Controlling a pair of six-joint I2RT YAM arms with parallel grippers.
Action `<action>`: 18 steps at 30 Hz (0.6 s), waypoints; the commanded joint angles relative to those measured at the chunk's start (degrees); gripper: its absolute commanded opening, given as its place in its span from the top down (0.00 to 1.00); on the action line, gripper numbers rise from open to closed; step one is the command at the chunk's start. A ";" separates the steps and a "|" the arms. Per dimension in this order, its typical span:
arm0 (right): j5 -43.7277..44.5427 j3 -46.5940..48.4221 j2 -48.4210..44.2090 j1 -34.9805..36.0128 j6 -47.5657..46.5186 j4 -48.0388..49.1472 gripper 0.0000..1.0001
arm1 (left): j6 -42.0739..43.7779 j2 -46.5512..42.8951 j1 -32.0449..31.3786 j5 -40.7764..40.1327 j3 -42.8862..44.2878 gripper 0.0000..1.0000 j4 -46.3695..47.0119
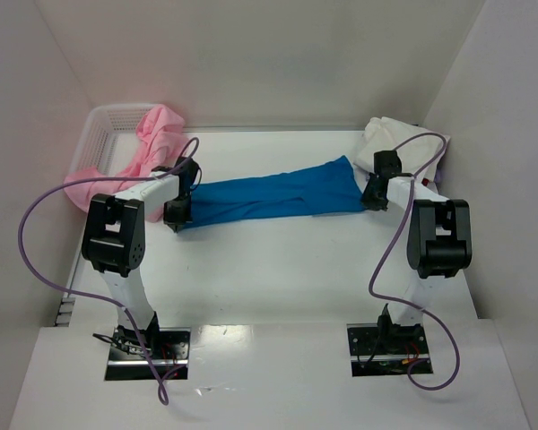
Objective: Fold and stack the t-shirts
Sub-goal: Rotate the tshirt 90 degrees
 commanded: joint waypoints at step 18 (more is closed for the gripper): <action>7.76 -2.17 -10.79 -6.61 0.17 -2.12 1.00 | -2.88 -11.56 -0.54 8.43 -8.21 1.00 -5.99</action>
